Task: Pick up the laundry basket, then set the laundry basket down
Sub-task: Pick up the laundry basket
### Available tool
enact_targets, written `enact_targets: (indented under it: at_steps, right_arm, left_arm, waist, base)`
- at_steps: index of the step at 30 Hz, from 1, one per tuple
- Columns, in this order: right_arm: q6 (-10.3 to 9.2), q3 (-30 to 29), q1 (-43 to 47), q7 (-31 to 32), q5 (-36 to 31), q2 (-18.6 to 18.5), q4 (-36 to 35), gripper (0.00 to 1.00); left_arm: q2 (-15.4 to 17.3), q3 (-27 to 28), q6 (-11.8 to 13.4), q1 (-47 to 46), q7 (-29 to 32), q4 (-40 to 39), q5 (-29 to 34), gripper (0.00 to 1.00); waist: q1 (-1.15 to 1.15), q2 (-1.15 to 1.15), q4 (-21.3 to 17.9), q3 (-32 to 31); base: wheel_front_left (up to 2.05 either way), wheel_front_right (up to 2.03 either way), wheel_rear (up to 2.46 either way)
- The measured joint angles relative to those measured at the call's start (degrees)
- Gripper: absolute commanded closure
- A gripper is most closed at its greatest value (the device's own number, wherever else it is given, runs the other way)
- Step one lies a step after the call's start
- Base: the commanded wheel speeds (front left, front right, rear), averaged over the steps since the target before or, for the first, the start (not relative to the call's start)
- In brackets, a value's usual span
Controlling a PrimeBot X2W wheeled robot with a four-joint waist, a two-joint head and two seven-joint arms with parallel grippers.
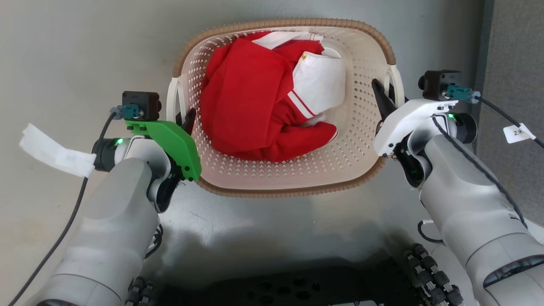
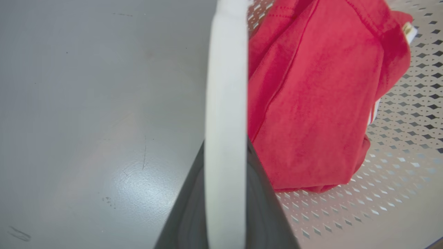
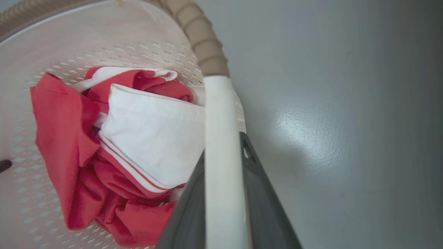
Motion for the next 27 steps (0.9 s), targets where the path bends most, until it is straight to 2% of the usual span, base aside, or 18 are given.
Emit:
enact_targets:
  at_steps: [17, 27]
  right_arm:
    - [-0.01, 6.26, 0.12, -0.4, 5.09, 0.0, 1.19, 1.0]
    - [-0.09, 10.46, 2.13, 3.35, 9.14, 0.1, 2.08, 1.0]
  left_arm:
    - [0.98, -3.87, -0.02, 0.17, -0.92, 3.68, -4.22, 1.0]
    - [0.93, -4.85, -0.1, 2.99, 1.66, 5.71, -8.12, 1.0]
  waist:
    - [0.0, 0.0, -0.79, -6.13]
    - [0.0, 0.0, -1.57, -13.16]
  base:
    - [0.0, 0.0, 0.0]
    - [0.0, 0.0, 0.0]
